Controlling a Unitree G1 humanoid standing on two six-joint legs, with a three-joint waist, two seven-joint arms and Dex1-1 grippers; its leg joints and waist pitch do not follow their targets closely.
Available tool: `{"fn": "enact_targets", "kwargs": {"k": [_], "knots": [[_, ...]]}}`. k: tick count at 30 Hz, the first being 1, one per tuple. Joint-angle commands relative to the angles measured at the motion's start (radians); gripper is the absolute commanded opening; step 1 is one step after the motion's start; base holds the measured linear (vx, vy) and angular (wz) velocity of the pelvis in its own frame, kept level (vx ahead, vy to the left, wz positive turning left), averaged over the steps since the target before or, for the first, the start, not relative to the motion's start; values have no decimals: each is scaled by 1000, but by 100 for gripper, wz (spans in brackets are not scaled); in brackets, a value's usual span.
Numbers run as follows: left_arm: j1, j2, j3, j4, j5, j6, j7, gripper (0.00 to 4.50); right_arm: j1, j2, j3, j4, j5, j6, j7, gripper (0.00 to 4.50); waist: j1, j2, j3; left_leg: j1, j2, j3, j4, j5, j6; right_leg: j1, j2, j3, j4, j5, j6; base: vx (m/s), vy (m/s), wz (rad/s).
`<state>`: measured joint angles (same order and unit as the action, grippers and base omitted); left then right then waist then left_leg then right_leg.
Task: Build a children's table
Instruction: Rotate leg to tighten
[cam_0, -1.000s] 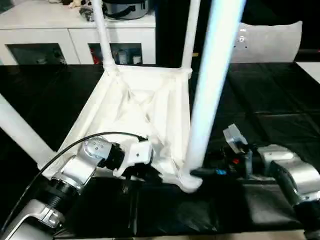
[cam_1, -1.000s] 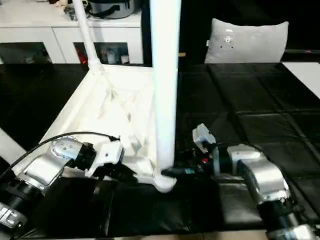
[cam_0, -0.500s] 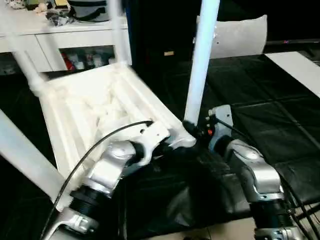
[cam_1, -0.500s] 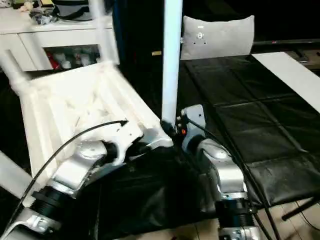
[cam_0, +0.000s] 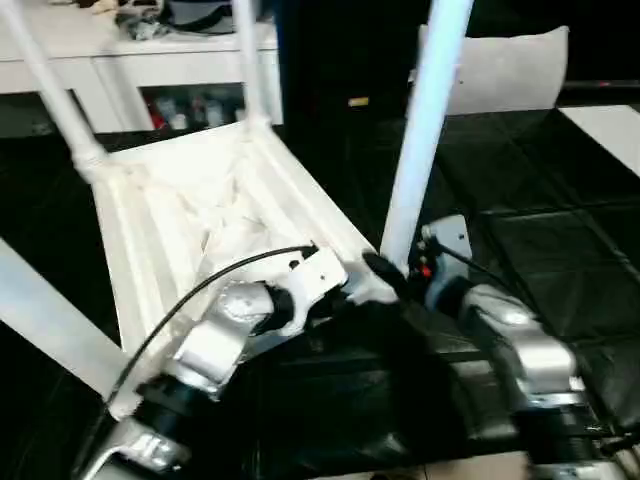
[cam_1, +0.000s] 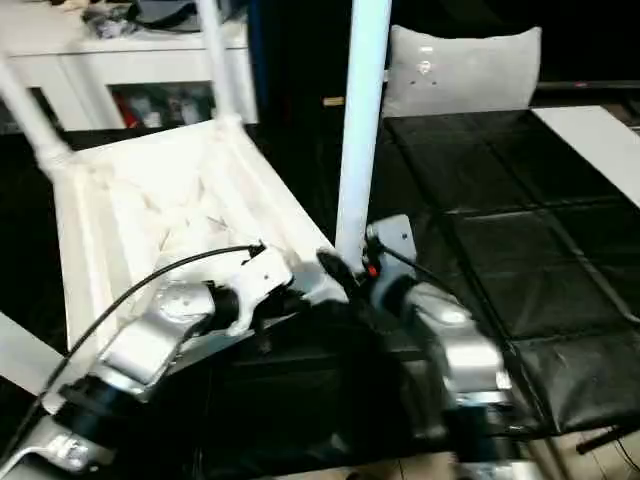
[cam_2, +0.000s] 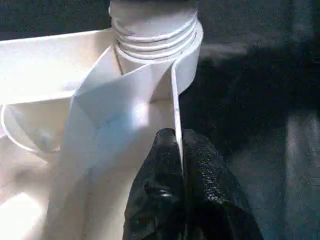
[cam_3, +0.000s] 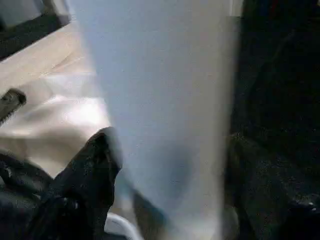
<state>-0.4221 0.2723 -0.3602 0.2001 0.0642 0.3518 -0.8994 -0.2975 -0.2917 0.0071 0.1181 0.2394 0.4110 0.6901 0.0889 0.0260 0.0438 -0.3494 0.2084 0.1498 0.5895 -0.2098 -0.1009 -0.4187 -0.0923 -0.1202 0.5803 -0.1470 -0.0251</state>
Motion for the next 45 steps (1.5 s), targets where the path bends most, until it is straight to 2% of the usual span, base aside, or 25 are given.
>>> {"fn": "enact_targets", "kwargs": {"k": [1, 2, 4, 7, 11, 12, 15, 17, 22, 25, 26, 27, 29, 34, 39, 45], "knots": [[-4, 21, -27, -49, -37, -72, -89, 0, -8, -41, -16, -14, 34, -21, 89, 390, 0, -10, -68, -6, 10, 15, -59, -89, 94, 74, -48, 51, -62, -270, -146, 0, 0, 0], [0, 42, -31, -54, -48, -77, -125, 0, -10, -85, -12, -9, 39, -33, 153, 396, 3, -10, -68, -7, 11, 15, -59, -93, 92, 75, -47, 51, -60, -272, -144, 0, 0, 0], [2, 55, -34, -54, -54, -94, -150, 0, -9, -111, -6, -6, 40, -44, 191, 428, 8, -10, -67, -5, 14, 15, -59, -101, 90, 71, -47, 51, -61, -274, -148, 0, 0, 0], [6, 119, -54, -43, -73, -158, -263, 0, -4, -215, 24, 4, 66, -72, 379, 446, 18, -12, -68, -5, 15, 15, -58, -107, 97, 73, -48, 53, -58, -278, -150, 0, 0, 0], [-2, 159, -71, -27, -91, -206, -356, 0, -20, -251, 44, 22, 86, -81, 476, 446, 24, -18, -68, -6, 16, 15, -58, -102, 100, 72, -50, 52, -57, -285, -158, 0, 0, 0], [-8, 175, -81, -17, -99, -227, -397, 0, -24, -260, 56, 28, 102, -84, 532, 446, 23, -25, -67, -7, 17, 16, -58, -101, 101, 72, -48, 52, -57, -288, -156, 0, 0, 0], [-22, 193, -96, 1, -99, -255, -441, 0, -28, -279, 81, 35, 126, -77, 621, 446, 29, -21, -67, -5, 19, 16, -58, -109, 98, 69, -50, 52, -56, -307, -155, 0, 0, 0], [-26, 195, -97, 6, -98, -261, -447, 0, -29, -282, 88, 38, 130, -74, 639, 446, 34, -22, -66, -3, 20, 16, -58, -115, 94, 67, -50, 53, -58, -316, -154, 0, 0, 0], [-51, 200, -107, 43, -102, -308, -492, 0, -43, -294, 128, 60, 149, -59, 734, 394, 41, -26, -66, -4, 18, 17, -58, -126, 82, 70, -52, 52, -62, -352, -139, 0, 0, 0], [-59, 194, -108, 55, -102, -318, -493, 0, -45, -298, 143, 66, 141, -62, 750, 374, 45, -27, -67, -5, 19, 17, -57, -116, 79, 69, -52, 53, -59, -343, -140, 0, 0, 0], [-66, 186, -109, 66, -100, -325, -488, 0, -44, -300, 157, 73, 127, -76, 759, 363, 46, -25, -67, -4, 20, 16, -57, -117, 76, 68, -51, 52, -60, -345, -141, 0, 0, 0], [-66, 186, -109, 66, -100, -325, -488, 0, -44, -300, 157, 73, 127, -76, 759, 363, 46, -25, -67, -4, 20, 16, -57, -117, 73, 68, -51, 52, -59, -344, -141, 0, 0, 0], [-71, 183, -112, 75, -97, -332, -485, 0, -45, -292, 161, 86, 118, -90, 756, 330, 47, -27, -67, -5, 19, 16, -58, -119, 70, 70, -52, 52, -59, -348, -140, 0, 0, 0], [-72, 181, -110, 79, -97, -337, -489, 0, -48, -288, 163, 94, 121, -93, 756, 286, 47, -28, -67, -6, 18, 16, -57, -123, 70, 69, -52, 51, -61, -365, -130, 0, 0, 0], [-73, 181, -107, 92, -100, -348, -491, 0, -49, -285, 165, 92, 136, -81, 770, 242, 47, -29, -66, -7, 16, 16, -57, -132, 67, 68, -52, 49, -66, -408, -110, 0, 0, 0], [-64, 172, -95, 80, -111, -317, -469, 0, -34, -268, 156, 60, 160, -41, 750, 207, 46, -29, -66, -7, 17, 15, -57, -131, 67, 67, -50, 49, -64, -401, -111, 0, 0, 0]]}}
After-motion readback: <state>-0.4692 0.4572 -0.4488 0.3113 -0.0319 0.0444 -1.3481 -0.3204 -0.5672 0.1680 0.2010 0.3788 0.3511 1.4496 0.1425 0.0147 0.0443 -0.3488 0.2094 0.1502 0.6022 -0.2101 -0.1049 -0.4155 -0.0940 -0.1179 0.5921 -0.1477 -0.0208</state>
